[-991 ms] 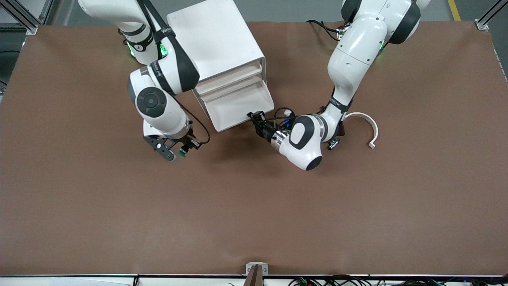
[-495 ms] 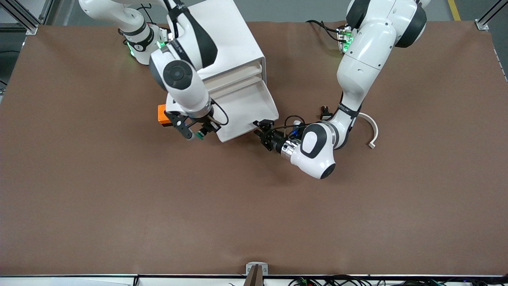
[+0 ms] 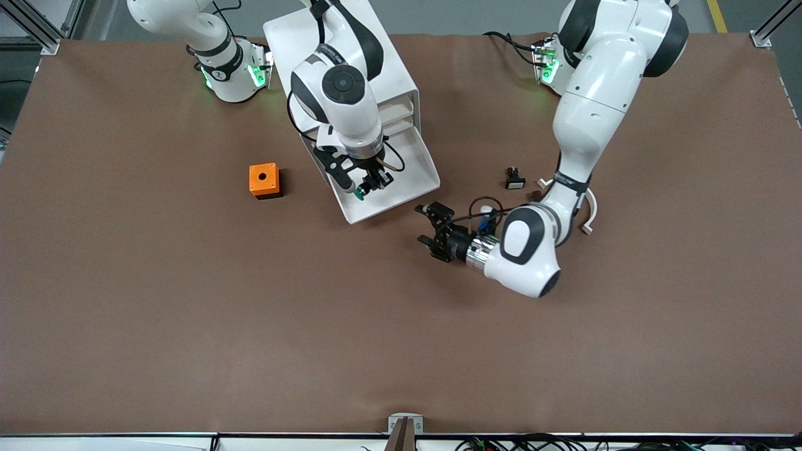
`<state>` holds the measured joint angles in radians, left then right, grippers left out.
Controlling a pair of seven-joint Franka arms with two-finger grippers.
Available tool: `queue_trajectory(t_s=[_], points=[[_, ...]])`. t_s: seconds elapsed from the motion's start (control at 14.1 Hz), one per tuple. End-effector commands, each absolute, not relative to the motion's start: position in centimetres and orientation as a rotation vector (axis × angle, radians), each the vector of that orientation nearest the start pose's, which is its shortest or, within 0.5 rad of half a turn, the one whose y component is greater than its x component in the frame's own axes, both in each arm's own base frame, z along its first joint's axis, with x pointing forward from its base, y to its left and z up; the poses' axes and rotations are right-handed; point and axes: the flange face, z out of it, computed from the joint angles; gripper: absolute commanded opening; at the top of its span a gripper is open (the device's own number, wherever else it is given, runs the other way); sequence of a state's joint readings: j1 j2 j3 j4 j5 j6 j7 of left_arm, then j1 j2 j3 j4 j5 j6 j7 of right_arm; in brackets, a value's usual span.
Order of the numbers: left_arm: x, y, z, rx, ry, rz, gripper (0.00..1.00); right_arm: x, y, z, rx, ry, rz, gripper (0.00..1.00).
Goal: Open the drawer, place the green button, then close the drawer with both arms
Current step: 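Carry the green button with the right gripper over the open drawer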
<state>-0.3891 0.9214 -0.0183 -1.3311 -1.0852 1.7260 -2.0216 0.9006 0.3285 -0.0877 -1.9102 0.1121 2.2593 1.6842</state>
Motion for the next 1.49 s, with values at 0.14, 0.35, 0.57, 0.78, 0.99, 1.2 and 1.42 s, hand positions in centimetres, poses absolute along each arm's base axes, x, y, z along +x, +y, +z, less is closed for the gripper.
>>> queue_trajectory(t_s=[0.14,0.35,0.57,0.78,0.99,1.2,1.42], points=[[66.0,-28.6,19.7,1.355,2.41,-1.482,0.99,41.0,47.1,30.7,-2.738,1.504,0.096,0.0],[67.0,-25.7,19.6,1.446,2.382,-1.366,0.99,40.3,48.3,29.7,-2.737,1.512,0.125,0.0],[67.4,-24.8,21.9,1.672,2.371,-1.175,0.99,39.8,48.8,29.0,-2.737,1.523,0.153,0.0],[68.2,-24.9,25.5,1.814,2.248,-1.064,0.99,39.3,49.6,29.0,-2.707,1.538,0.152,0.0],[68.1,-25.1,29.5,2.04,2.036,-0.931,0.99,39.2,50.1,28.9,-2.692,1.547,0.161,0.01],[67.6,-26.0,31.6,2.249,1.87,-0.799,0.99,38.6,50.8,28.6,-2.695,1.542,0.178,0.02],[66.8,-27.8,31.7,2.452,1.59,-0.728,0.99,38.5,51.0,28.6,-2.698,1.538,0.178,0.64]])
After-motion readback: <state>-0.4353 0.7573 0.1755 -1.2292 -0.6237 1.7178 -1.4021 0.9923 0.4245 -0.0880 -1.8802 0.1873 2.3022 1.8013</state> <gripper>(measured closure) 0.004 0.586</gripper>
